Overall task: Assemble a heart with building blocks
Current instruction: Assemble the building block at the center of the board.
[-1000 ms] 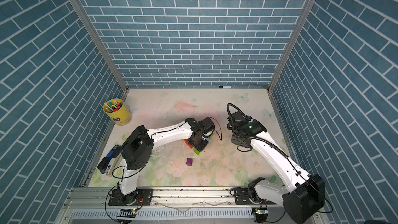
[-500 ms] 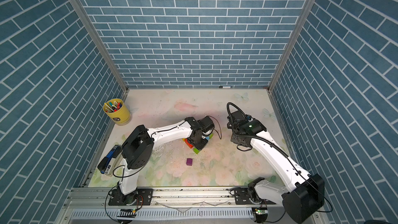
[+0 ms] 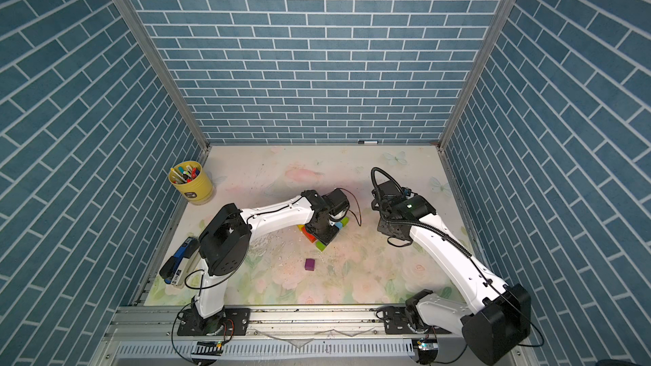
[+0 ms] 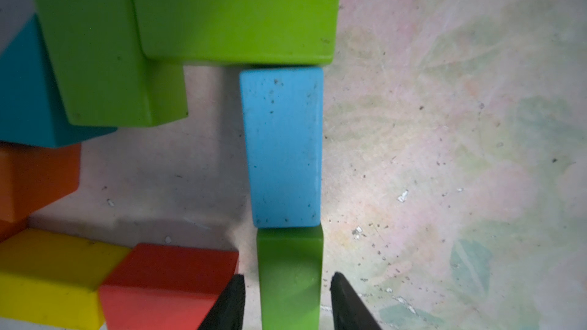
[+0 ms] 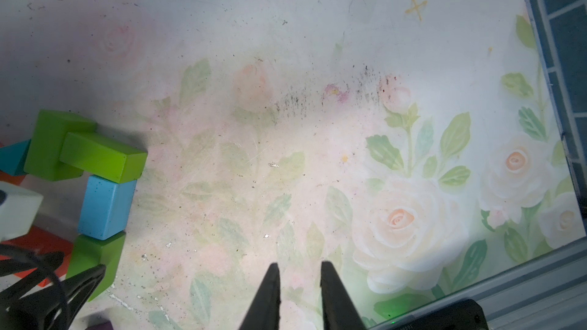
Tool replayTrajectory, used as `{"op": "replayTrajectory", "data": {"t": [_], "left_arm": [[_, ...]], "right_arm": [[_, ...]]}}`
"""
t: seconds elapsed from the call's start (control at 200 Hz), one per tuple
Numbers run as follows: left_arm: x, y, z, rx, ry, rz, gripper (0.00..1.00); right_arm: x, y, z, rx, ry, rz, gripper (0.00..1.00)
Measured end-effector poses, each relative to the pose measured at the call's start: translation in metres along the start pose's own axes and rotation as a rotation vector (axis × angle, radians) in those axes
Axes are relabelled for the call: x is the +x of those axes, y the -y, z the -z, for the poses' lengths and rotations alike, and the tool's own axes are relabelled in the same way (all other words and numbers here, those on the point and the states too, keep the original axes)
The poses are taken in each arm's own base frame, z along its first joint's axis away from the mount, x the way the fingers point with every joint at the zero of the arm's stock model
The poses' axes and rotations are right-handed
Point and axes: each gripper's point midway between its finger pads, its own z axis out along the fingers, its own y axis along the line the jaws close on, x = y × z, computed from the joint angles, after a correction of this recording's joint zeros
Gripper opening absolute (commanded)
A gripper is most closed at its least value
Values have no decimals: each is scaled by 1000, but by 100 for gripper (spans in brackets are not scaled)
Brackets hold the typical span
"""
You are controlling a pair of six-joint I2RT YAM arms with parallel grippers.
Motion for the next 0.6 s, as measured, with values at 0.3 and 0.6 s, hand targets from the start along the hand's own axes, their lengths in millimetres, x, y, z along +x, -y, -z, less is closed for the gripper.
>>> {"op": "replayTrajectory", "data": {"t": [0.3,0.6], "left_arm": [[1,-1,-6,-7,-14,1,36],[-4,-3,-7,-12,-12,-4,36]], "right_arm": [[0,0,0,-1,1,0,25],[0,0,0,-1,1,0,25]]}}
